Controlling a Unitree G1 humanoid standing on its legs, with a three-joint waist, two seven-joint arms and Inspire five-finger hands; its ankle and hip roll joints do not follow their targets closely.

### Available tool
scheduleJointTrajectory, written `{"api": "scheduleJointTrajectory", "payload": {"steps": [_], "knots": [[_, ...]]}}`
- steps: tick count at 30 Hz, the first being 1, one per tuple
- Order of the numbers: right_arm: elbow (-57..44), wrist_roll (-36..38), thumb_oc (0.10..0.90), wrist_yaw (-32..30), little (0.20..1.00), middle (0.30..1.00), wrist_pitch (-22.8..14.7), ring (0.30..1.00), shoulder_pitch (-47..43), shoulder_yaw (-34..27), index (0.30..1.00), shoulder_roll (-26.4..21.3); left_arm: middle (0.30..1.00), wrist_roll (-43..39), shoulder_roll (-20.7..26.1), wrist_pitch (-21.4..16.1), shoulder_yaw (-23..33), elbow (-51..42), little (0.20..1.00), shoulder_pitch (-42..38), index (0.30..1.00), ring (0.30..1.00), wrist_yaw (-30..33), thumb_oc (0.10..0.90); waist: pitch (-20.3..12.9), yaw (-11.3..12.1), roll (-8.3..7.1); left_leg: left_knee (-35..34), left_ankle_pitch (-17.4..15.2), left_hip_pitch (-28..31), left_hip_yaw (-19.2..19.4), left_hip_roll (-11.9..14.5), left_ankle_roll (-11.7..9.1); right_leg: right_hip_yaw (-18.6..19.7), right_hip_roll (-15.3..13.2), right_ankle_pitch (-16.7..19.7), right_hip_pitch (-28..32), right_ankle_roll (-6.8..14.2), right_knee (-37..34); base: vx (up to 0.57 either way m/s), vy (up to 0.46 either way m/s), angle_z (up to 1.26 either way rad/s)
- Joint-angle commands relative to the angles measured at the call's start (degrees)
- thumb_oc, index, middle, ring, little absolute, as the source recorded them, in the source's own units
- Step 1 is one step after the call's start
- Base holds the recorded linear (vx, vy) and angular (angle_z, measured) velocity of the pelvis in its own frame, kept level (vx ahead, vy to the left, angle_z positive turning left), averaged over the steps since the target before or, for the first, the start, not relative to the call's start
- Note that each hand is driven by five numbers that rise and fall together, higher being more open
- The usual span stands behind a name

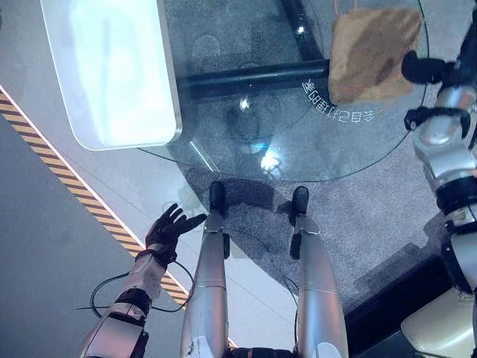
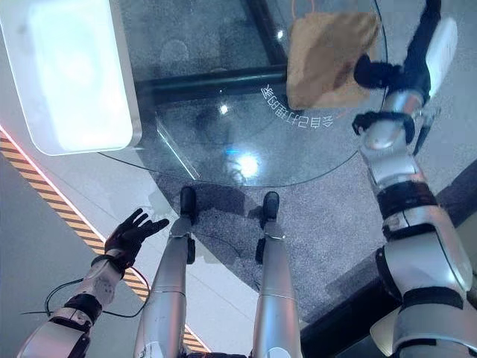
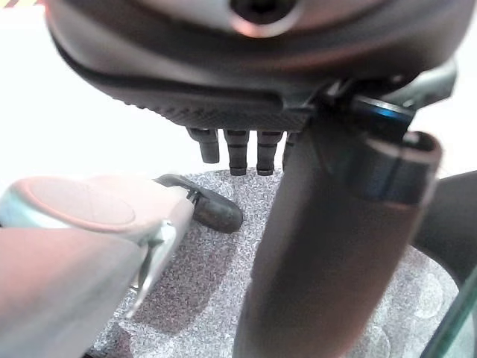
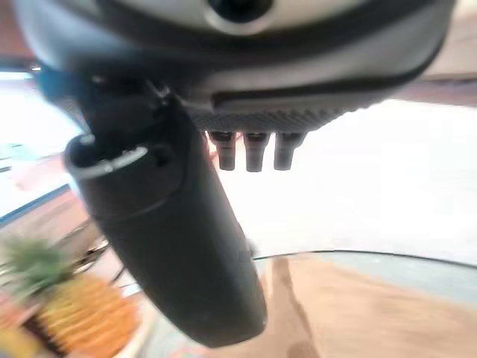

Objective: Wipe the table with a cloth and put it in the basket.

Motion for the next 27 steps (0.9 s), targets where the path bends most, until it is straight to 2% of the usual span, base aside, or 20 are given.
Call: {"api": "scheduleJointTrajectory", "payload": {"steps": [1, 11, 18, 27], "knots": [[-3.62, -5.17, 0.800, -0.25, 0.900, 0.900, 0.26, 0.900, -7.39, 2.41, 0.900, -7.69, 0.900, -1.31, 3.76, 0.11, 0.34, -0.21, 0.900, 3.91, 0.900, 0.900, -0.19, 0.800, -1.23, 0.98, 0.48, -1.49, -0.19, 0.41, 2.45, -6.03, 5.01, -6.50, 4.11, -0.94, 2.52, -3.75, -3.36, 0.00, 0.000, 0.00], [-2.23, -9.68, 0.800, 7.92, 0.900, 0.900, 9.09, 0.900, -16.02, 12.25, 0.900, -7.65, 0.900, -1.13, 5.03, 1.12, 0.05, -2.40, 0.900, 4.45, 0.900, 0.900, -0.50, 0.800, -1.23, 2.29, 0.68, -1.17, -0.05, -0.61, 1.63, -6.45, 5.01, -7.12, 4.13, -1.45, 1.74, -4.26, -2.96, 0.00, -0.014, 0.03], [-0.28, -8.98, 0.800, 14.60, 0.900, 0.900, 14.23, 0.900, -19.57, 16.70, 0.900, -7.26, 0.900, -0.73, 5.42, 1.34, -0.24, -3.55, 0.900, 5.35, 0.900, 0.900, -0.38, 0.800, -1.23, 3.02, 0.63, -1.19, 0.26, -0.79, 1.10, -6.65, 5.06, -7.34, 4.36, -1.43, 1.51, -4.53, -2.53, 0.01, -0.013, 0.03], [4.99, -10.48, 0.800, 21.05, 0.900, 0.900, 16.67, 0.900, -21.40, 19.26, 0.900, -6.61, 0.900, -0.38, 5.74, 1.52, -0.37, -4.12, 0.900, 5.72, 0.900, 0.900, -0.79, 0.800, -1.23, 3.87, 0.97, -1.14, 0.69, -1.32, 0.65, -6.71, 5.12, -7.69, 4.24, -1.46, 0.75, -4.65, -1.57, 0.00, 0.000, 0.00]]}}
